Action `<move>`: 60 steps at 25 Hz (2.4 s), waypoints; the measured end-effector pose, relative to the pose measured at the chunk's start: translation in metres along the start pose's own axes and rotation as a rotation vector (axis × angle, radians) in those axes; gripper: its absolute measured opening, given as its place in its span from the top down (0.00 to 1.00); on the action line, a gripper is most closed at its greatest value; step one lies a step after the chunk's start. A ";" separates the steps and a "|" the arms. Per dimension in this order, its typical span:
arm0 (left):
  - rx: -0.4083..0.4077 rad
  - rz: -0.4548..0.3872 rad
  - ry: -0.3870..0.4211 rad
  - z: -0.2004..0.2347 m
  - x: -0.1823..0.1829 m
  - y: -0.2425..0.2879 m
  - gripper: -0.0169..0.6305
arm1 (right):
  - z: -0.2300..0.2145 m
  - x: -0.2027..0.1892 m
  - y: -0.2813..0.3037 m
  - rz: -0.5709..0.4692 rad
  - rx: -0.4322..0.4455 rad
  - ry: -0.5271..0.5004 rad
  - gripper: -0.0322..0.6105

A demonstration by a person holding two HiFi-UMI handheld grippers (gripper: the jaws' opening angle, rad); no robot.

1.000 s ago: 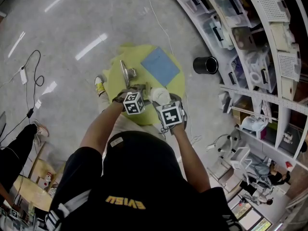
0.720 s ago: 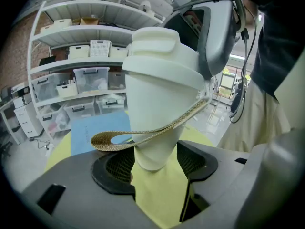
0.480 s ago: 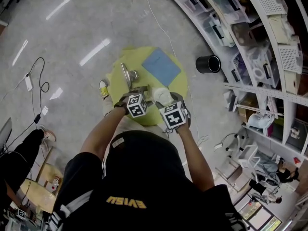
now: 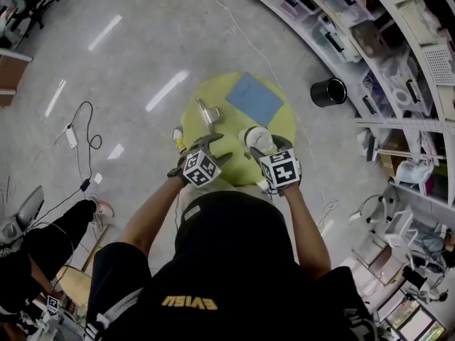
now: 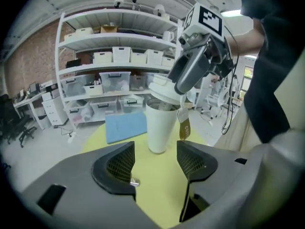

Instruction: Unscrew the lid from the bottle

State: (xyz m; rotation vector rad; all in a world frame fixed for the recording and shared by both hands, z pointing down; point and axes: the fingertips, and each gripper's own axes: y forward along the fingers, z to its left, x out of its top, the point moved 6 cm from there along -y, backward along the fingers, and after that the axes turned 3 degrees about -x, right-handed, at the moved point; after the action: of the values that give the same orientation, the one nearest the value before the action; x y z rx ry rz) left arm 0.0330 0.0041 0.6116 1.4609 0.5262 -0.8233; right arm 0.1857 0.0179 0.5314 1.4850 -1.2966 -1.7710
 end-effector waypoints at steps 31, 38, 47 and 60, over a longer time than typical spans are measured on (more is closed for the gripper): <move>0.356 -0.214 0.199 -0.013 0.100 -0.149 0.82 | -0.012 -0.101 -0.167 -0.537 0.033 0.689 0.44; 0.267 -0.218 0.201 -0.017 0.109 -0.139 0.94 | -0.010 -0.112 -0.178 -0.553 0.011 0.737 0.44; 0.210 -0.219 0.161 -0.024 0.112 -0.127 0.95 | -0.016 -0.123 -0.194 -0.567 -0.007 0.757 0.44; 0.221 -0.246 0.097 -0.014 0.119 -0.131 0.95 | -0.022 -0.115 -0.186 -0.554 0.027 0.753 0.44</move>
State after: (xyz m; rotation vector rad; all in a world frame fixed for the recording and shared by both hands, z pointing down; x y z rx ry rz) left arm 0.0116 0.0085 0.4352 1.6660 0.7163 -1.0342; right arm 0.2766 0.1857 0.4232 2.3654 -0.5523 -1.2240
